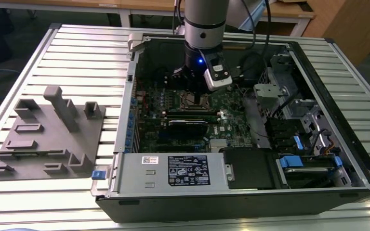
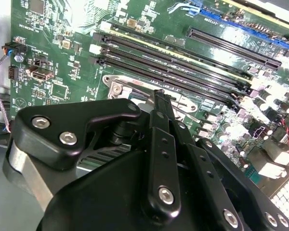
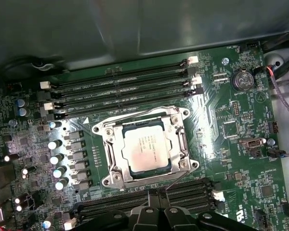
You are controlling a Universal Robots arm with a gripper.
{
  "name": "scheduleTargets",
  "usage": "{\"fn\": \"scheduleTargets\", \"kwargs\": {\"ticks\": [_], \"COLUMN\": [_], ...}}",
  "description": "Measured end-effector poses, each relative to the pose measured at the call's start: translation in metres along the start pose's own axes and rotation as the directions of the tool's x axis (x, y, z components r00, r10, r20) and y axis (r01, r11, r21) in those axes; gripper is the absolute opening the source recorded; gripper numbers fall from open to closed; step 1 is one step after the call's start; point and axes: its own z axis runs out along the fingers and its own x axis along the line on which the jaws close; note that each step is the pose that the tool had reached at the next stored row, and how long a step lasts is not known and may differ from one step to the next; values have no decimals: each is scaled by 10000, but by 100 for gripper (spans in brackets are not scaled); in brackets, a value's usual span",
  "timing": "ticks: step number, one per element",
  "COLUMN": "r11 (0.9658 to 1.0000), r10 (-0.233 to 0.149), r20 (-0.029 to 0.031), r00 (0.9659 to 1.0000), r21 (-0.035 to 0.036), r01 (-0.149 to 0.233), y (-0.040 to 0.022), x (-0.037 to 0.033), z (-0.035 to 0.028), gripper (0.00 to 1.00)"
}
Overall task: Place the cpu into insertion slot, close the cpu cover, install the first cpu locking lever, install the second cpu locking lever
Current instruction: 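Install the second cpu locking lever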
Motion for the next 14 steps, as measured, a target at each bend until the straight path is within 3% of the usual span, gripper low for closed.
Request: {"fn": "scheduleTargets", "kwargs": {"ticks": [14], "r11": [10000], "r10": [0], "r20": [2], "r00": [10000], "r21": [1], "r01": [0], "y": [-11], "x": [51], "z": [5], "gripper": [11]}}
